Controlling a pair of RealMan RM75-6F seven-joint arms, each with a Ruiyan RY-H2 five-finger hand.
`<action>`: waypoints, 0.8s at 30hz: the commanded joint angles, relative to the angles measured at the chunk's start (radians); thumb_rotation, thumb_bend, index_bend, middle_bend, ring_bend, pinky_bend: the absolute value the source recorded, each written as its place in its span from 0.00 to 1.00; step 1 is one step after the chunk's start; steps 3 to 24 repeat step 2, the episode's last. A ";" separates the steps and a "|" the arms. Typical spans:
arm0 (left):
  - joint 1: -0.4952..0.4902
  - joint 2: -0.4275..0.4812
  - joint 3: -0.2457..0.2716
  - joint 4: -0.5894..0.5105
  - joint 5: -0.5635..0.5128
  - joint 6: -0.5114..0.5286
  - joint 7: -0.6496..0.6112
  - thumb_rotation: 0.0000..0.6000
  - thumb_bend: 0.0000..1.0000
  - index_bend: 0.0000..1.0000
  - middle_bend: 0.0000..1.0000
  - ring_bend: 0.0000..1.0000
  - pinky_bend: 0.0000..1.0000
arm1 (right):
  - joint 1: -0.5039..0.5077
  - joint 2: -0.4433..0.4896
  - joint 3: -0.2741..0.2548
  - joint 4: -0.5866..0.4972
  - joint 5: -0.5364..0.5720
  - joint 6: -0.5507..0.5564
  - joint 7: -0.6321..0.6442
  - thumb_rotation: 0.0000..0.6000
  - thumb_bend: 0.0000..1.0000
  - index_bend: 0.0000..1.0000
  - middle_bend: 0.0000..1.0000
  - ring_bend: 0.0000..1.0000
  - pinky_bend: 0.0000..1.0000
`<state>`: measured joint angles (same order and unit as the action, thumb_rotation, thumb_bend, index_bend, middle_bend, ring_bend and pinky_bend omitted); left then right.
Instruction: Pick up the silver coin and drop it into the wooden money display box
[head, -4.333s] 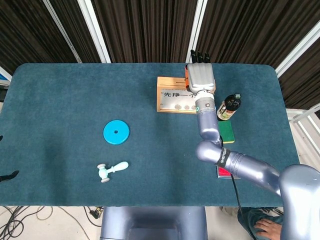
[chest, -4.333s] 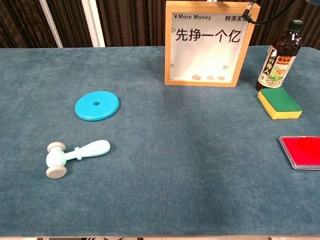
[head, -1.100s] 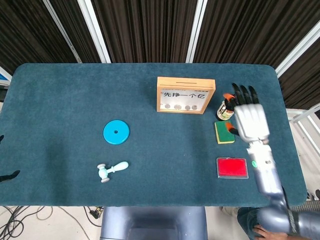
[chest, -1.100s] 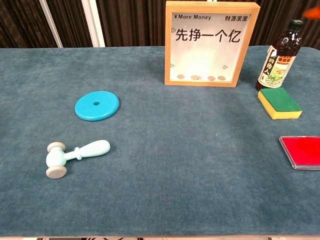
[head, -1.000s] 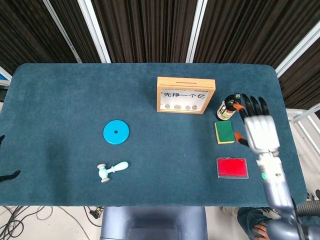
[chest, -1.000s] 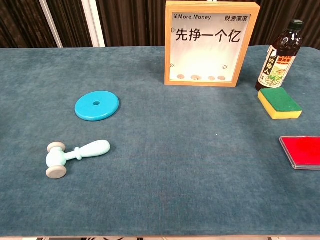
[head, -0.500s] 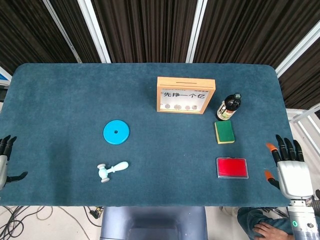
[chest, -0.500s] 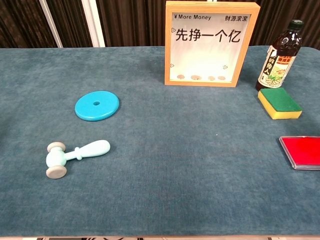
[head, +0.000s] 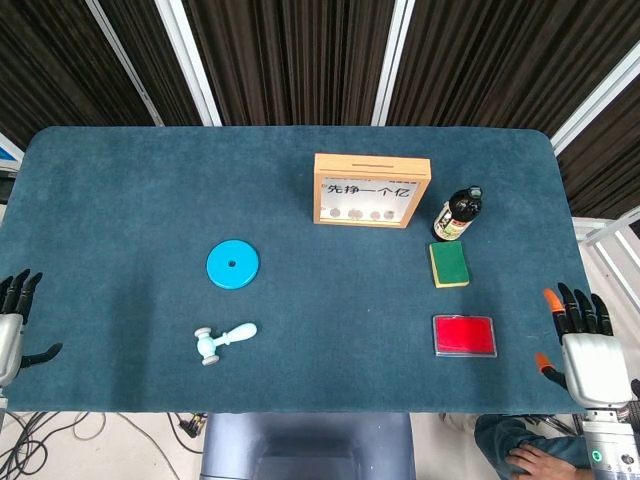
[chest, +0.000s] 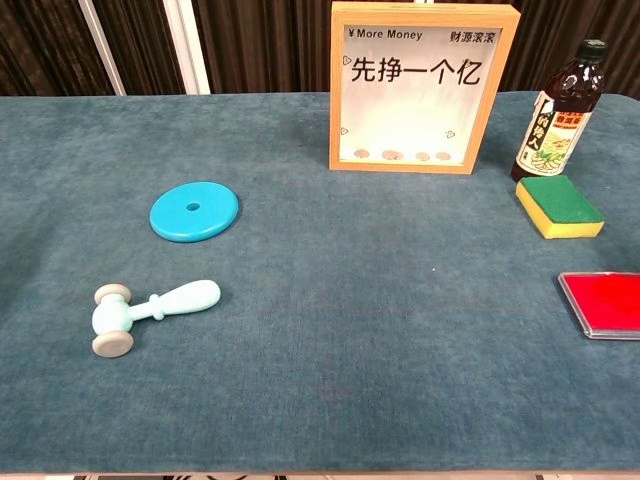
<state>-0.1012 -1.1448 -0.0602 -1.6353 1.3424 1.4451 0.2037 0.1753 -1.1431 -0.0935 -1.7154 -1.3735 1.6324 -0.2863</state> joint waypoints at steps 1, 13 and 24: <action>0.003 -0.007 0.001 0.008 0.021 0.016 -0.009 1.00 0.07 0.05 0.00 0.00 0.03 | -0.006 0.003 0.006 0.001 -0.007 -0.013 0.004 1.00 0.30 0.07 0.03 0.00 0.00; 0.004 -0.009 0.002 0.010 0.025 0.019 -0.012 1.00 0.07 0.05 0.00 0.00 0.03 | -0.007 0.002 0.007 0.002 -0.010 -0.015 0.004 1.00 0.30 0.07 0.03 0.00 0.00; 0.004 -0.009 0.002 0.010 0.025 0.019 -0.012 1.00 0.07 0.05 0.00 0.00 0.03 | -0.007 0.002 0.007 0.002 -0.010 -0.015 0.004 1.00 0.30 0.07 0.03 0.00 0.00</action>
